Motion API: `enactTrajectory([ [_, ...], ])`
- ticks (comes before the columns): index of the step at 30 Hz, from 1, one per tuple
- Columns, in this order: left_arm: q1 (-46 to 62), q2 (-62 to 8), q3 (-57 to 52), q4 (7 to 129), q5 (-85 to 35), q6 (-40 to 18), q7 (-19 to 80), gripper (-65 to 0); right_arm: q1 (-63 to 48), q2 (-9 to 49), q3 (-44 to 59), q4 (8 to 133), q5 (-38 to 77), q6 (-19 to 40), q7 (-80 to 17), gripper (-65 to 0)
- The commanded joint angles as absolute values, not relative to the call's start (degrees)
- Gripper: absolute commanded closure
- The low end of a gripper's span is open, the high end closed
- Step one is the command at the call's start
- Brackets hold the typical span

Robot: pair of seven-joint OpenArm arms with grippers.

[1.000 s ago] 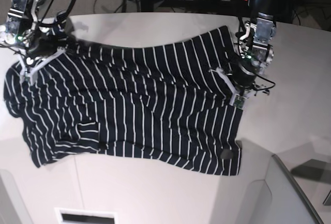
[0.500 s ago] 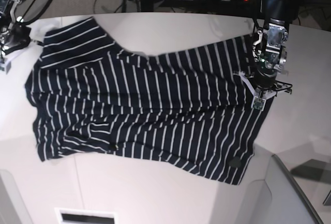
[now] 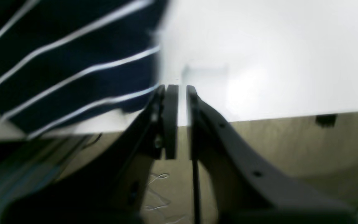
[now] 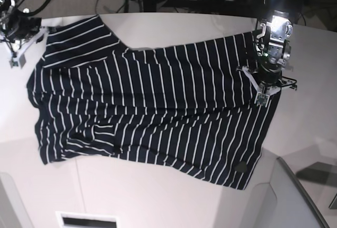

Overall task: Layout the t-shirt on the table in an organized manner, then fold the t-shirt properly
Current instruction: 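Grasp the shirt edge with the left gripper and drag it toward the robot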

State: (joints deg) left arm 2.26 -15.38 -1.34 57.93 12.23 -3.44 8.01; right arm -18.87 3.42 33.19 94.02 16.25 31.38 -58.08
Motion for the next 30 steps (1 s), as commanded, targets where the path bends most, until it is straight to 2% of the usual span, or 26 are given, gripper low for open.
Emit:
enactTrajectory([
  [1, 3.91, -14.99, -0.92, 58.07, 12.35, -7.16, 14.29, 0.0, -18.86, 4.00, 33.45, 94.73, 17.89, 33.10, -57.89, -16.2],
  [5, 4.09, -14.90, -0.92, 60.09, 12.53, -7.16, 14.37, 0.0, -19.12, 3.82, 35.82, 94.55, 22.99, 39.25, -59.56, -38.6],
  [8, 4.09, -14.99, -0.92, 61.05, 12.44, -7.16, 14.37, 0.0, -18.86, 3.74, 39.96, 92.44, 27.03, 40.00, -59.56, -49.8],
  [17, 4.09, -15.16, -0.92, 67.47, 12.09, -7.16, 19.03, 0.0, -17.10, 6.73, 41.27, 78.29, 36.70, 40.00, -58.95, -50.9],
  [30, 5.41, -15.25, -1.01, 73.63, 12.26, -7.16, 22.02, 0.0, -16.40, 6.20, 41.10, 77.41, 36.70, 40.00, -59.56, -50.7],
])
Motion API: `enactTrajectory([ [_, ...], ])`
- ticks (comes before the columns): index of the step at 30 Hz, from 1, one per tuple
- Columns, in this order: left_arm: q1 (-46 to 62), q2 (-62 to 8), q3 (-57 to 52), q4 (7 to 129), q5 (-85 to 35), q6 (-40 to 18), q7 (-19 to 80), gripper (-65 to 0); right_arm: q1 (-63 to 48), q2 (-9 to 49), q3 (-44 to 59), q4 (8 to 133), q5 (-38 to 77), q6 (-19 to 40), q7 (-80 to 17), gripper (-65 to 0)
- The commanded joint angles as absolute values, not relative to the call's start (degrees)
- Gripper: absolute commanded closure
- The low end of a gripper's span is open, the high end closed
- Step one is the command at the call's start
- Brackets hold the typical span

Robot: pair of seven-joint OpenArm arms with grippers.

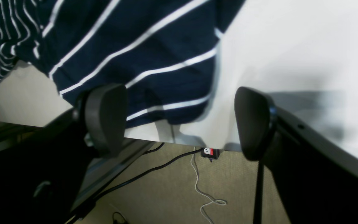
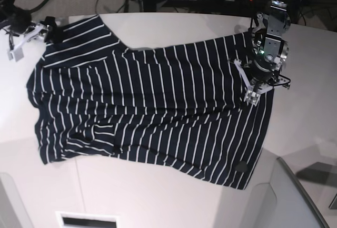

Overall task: Layout the t-shirt on the table in an organized manner, then fold the t-shirt properly
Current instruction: 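Grasp the shirt edge with the left gripper and drag it toward the robot, then hold the shirt edge with both grippers and stretch it apart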

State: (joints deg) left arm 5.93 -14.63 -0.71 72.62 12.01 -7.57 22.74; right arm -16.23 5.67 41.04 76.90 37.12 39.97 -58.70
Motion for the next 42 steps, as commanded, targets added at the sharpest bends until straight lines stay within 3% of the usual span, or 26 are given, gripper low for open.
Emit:
enactTrajectory([
  [1, 5.49, -15.25, -1.01, 73.63, 12.35, -7.16, 22.02, 0.0, -16.40, 6.20, 41.10, 77.41, 36.79, 40.00, -59.56, -50.7],
  [5, 5.58, -14.99, -4.88, 73.63, 12.53, -7.16, 22.02, 0.0, -16.31, 6.29, 37.14, 77.41, 36.88, 40.00, -59.30, -50.1],
  [10, 5.76, -15.16, -7.87, 74.77, 12.62, -7.34, 22.11, 0.0, -15.43, 6.20, 35.47, 76.88, 36.88, 40.00, -58.95, -37.4],
  [17, 10.24, -14.81, -12.88, 81.89, 12.09, -7.43, 22.11, 0.0, -14.99, 6.20, 35.47, 76.35, 36.88, 40.00, -59.03, -36.0],
  [19, 12.35, -14.55, -13.93, 84.62, 12.00, -7.43, 22.11, 0.0, -14.55, 6.20, 35.47, 75.56, 36.88, 40.00, -59.30, -27.6],
  [22, 15.78, -12.88, -16.40, 88.22, 12.00, -7.43, 22.11, 0.0, -13.67, 6.46, 35.38, 73.19, 36.79, 40.00, -59.56, -2.1],
  [23, 16.92, -12.00, -17.89, 89.19, 12.00, -7.43, 22.11, 0.0, -13.32, 6.55, 35.38, 71.96, 36.79, 40.00, -59.56, 0.0],
  [25, 18.68, -10.24, -21.14, 90.95, 11.74, -7.43, 22.11, 0.0, -13.23, 6.73, 35.38, 70.29, 36.70, 40.00, -59.91, -3.6],
  [26, 19.56, -9.45, -22.99, 91.65, 10.33, -7.52, 22.11, 0.0, -13.23, 6.73, 35.38, 70.11, 36.70, 40.00, -60.18, -2.3],
  [29, 23.43, -8.84, -28.35, 93.85, 0.31, -7.52, 22.11, 0.0, -13.32, 6.73, 35.38, 70.20, 36.70, 40.00, -61.05, -0.2],
  [34, 30.64, -12.62, -29.93, 93.93, -16.75, -7.52, 22.11, -37.0, -13.41, 6.73, 35.38, 70.29, 36.70, 40.00, -61.05, -0.3],
  [36, 33.10, -13.14, -29.85, 93.93, -21.32, -7.52, 22.11, -49.0, -13.41, 6.90, 35.38, 70.29, 36.62, 40.00, -61.05, -0.3],
  [39, 35.56, -13.05, -29.85, 92.97, -25.45, -7.52, 22.02, -58.7, -13.41, 7.78, 35.38, 70.29, 36.62, 40.00, -61.05, -0.3],
  [42, 34.95, -12.97, -29.85, 88.48, -26.15, -7.52, 21.93, -59.4, -13.41, 7.87, 35.38, 70.29, 36.62, 40.00, -61.05, -0.3],
])
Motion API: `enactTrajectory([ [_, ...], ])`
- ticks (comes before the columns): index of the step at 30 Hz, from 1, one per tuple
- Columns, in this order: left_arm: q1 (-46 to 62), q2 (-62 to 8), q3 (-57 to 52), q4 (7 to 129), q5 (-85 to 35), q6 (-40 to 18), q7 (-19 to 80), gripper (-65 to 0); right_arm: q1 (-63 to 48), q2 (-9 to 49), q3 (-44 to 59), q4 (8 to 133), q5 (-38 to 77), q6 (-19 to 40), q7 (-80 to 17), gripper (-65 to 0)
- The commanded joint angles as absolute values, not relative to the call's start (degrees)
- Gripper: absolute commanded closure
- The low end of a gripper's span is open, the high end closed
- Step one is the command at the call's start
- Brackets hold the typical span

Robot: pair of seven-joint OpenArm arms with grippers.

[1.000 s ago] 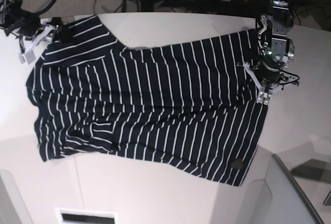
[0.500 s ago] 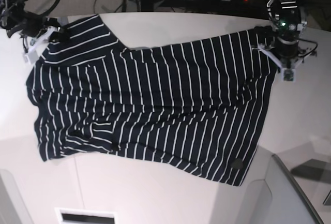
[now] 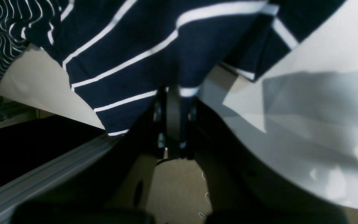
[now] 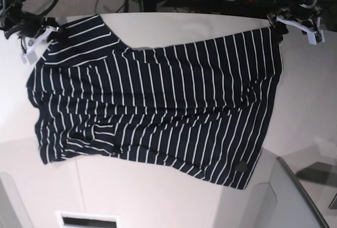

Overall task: Layout the t-shirt on the table in an organized manner, then fold the t-shirt properly
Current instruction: 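Hold the shirt edge with both grippers and stretch it apart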

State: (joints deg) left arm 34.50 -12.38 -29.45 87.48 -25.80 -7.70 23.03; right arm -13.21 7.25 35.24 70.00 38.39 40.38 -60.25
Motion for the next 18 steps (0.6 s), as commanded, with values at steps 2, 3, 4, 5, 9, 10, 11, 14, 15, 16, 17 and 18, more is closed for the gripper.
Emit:
enactTrajectory([
  [2, 33.45, -12.79, -29.05, 85.85, -26.15, -8.84, 21.93, -59.4, -13.32, 7.87, 35.38, 70.29, 36.62, 40.00, -61.05, -0.3],
  [3, 33.10, -12.79, -28.26, 84.79, -26.24, -10.95, 21.93, -58.9, -13.32, 7.87, 35.30, 70.29, 36.62, 40.00, -61.05, -0.3],
  [4, 33.01, -12.79, -27.82, 83.82, -26.24, -13.05, 21.93, -58.9, -13.32, 7.87, 35.30, 70.29, 36.62, 40.00, -61.05, -0.3],
  [5, 32.57, -12.79, -27.38, 83.12, -26.24, -14.90, 21.85, -58.7, -13.32, 7.87, 35.30, 70.29, 36.62, 40.00, -61.05, -0.3],
  [9, 30.99, -11.47, -26.86, 80.84, -25.98, -17.63, 21.85, -58.7, -13.32, 7.96, 35.30, 70.37, 36.62, 40.00, -61.05, -0.3],
  [10, 30.73, -11.21, -26.86, 80.84, -25.98, -17.63, 21.85, -58.7, -13.32, 7.96, 35.30, 70.37, 36.62, 40.00, -61.05, -0.3],
  [11, 30.29, -10.77, -26.59, 80.92, -25.89, -17.63, 21.93, -58.7, -13.23, 7.96, 35.30, 70.37, 36.62, 40.00, -61.05, -0.3],
  [14, 29.93, -10.59, -25.63, 80.04, -25.89, -17.54, 21.93, -58.7, -13.23, 7.96, 35.30, 70.37, 36.62, 40.00, -61.05, -0.3],
  [15, 29.85, -10.15, -25.63, 79.60, -25.89, -17.54, 21.93, -58.7, -13.23, 7.96, 35.30, 70.37, 36.62, 40.00, -61.05, -0.3],
  [16, 29.76, -9.89, -25.63, 79.08, -25.89, -17.54, 21.85, -58.7, -13.23, 7.96, 35.30, 70.37, 36.62, 40.00, -61.05, -0.3],
  [17, 29.76, -9.63, -25.63, 78.46, -25.89, -17.54, 21.85, -58.7, -13.23, 7.96, 35.30, 70.37, 36.62, 40.00, -61.05, -0.3],
  [18, 29.49, -9.36, -25.63, 77.76, -25.89, -17.54, 21.85, -58.7, -13.23, 7.96, 35.30, 70.37, 36.62, 40.00, -61.05, -0.3],
])
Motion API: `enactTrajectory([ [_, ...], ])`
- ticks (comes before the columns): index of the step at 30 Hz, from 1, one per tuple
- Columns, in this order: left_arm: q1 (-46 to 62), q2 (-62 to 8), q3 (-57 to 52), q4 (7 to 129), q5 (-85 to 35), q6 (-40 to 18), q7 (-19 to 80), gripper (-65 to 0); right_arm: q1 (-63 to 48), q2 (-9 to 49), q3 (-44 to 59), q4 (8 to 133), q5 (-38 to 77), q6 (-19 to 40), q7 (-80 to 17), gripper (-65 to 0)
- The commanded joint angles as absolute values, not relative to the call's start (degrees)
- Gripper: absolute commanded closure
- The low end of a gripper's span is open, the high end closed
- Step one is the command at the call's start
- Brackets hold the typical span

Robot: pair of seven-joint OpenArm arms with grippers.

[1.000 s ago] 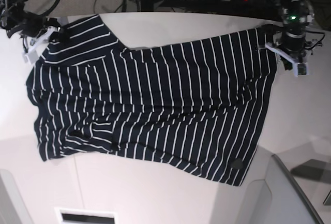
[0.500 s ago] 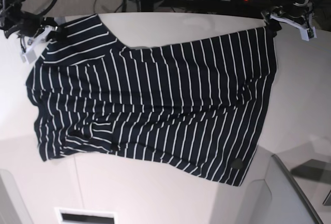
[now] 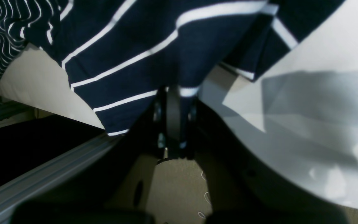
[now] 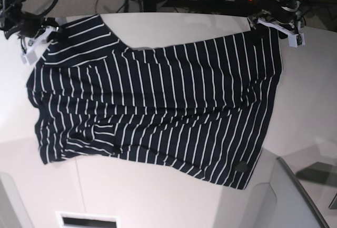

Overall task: Layout the t-shirt on the table in an organized manner, then fold the t-shirt properly
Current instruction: 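Hold the shirt edge with both grippers and stretch it apart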

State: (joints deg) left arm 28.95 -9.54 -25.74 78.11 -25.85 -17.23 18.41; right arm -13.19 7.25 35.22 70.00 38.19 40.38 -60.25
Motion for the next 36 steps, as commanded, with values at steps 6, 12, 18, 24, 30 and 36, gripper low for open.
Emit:
enactTrajectory([
  [6, 28.18, -9.36, -21.58, 73.45, -25.89, -17.54, 21.76, -54.0, -13.23, 7.96, 35.30, 70.37, 36.62, 40.00, -61.05, -0.3],
  [12, 27.74, -9.27, -21.58, 72.66, -26.24, -17.54, 21.76, -16.8, -13.23, 7.96, 35.30, 70.37, 36.62, 40.00, -61.05, -0.3],
  [18, 27.38, -9.27, -22.02, 71.16, -26.24, -17.54, 21.76, 0.0, -13.23, 7.96, 35.30, 70.37, 36.62, 40.00, -61.05, -0.3],
  [24, 27.38, -9.63, -21.32, 75.30, -26.15, -17.54, 22.11, 0.0, -13.76, 8.92, 35.21, 74.95, 36.62, 40.00, -61.05, -0.2],
  [30, 27.38, -11.65, -21.93, 88.57, -25.98, -17.54, 30.20, 0.0, -15.78, 9.10, 35.38, 89.27, 36.53, 40.00, -61.32, -0.2],
  [36, 28.18, -12.53, -21.32, 98.33, -25.89, -17.54, 38.55, 0.0, -17.54, 8.84, 38.90, 94.64, 36.53, 40.00, -70.99, -0.2],
])
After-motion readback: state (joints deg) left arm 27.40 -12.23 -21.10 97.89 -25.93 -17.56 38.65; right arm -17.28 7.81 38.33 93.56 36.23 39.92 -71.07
